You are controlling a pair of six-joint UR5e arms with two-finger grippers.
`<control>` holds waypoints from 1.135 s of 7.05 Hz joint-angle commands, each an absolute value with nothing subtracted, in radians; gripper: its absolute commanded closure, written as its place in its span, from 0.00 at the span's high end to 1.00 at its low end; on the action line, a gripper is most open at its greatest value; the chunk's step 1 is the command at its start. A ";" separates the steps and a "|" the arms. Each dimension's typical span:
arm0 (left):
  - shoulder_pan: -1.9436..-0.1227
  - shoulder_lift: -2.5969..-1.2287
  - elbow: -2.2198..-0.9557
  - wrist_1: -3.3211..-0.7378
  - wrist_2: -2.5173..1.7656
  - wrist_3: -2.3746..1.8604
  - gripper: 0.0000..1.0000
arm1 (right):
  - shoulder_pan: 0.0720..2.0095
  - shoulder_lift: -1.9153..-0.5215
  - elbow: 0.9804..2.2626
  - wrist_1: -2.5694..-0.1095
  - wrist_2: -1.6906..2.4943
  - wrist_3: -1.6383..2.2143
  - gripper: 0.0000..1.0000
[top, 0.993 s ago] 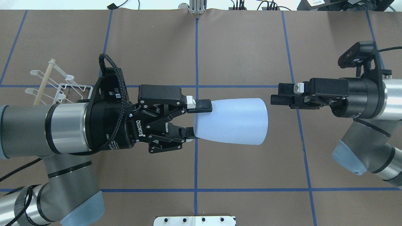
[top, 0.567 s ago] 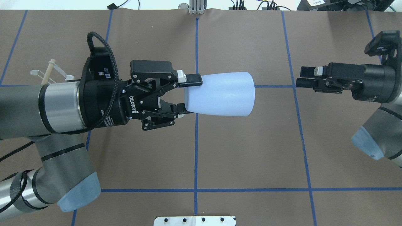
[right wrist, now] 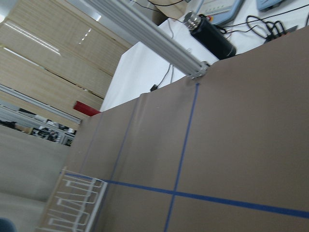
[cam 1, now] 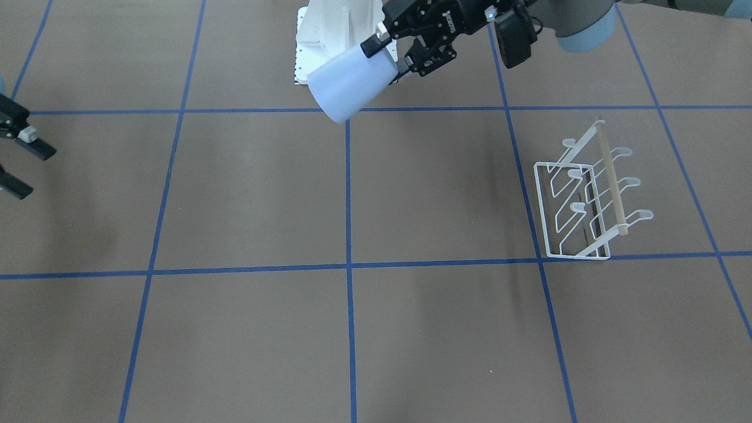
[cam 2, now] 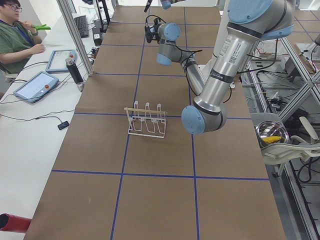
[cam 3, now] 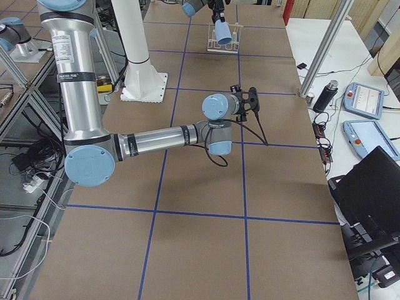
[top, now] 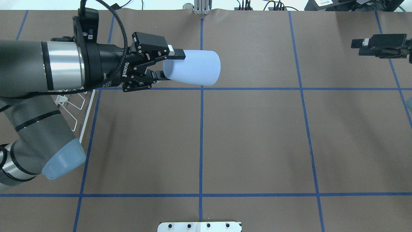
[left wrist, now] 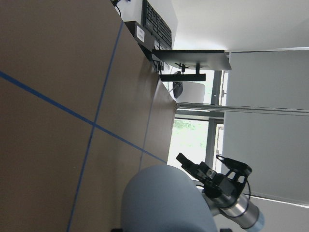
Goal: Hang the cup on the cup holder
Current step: 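Carry the cup with the left gripper toward the top of the wire rack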
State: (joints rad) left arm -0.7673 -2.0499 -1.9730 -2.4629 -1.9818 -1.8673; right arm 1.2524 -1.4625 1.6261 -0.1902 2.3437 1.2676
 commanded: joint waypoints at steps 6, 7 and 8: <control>-1.161 -2.005 -1.994 -1.726 -2.367 -1.122 0.00 | 1.468 -1.414 1.620 -1.254 2.307 0.185 1.00; -1.196 -2.005 -1.993 -1.644 -2.362 -1.026 0.00 | 1.467 -1.411 1.620 -1.360 2.307 0.123 1.00; -1.201 -2.016 -1.997 -1.502 -2.344 -0.902 0.00 | 1.462 -1.393 1.626 -1.447 2.319 0.106 1.00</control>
State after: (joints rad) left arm -1.1811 -2.0109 -1.9931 -1.6501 -2.3581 -1.0466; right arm 1.4646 -1.4087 1.6223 -1.3274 2.3107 0.1566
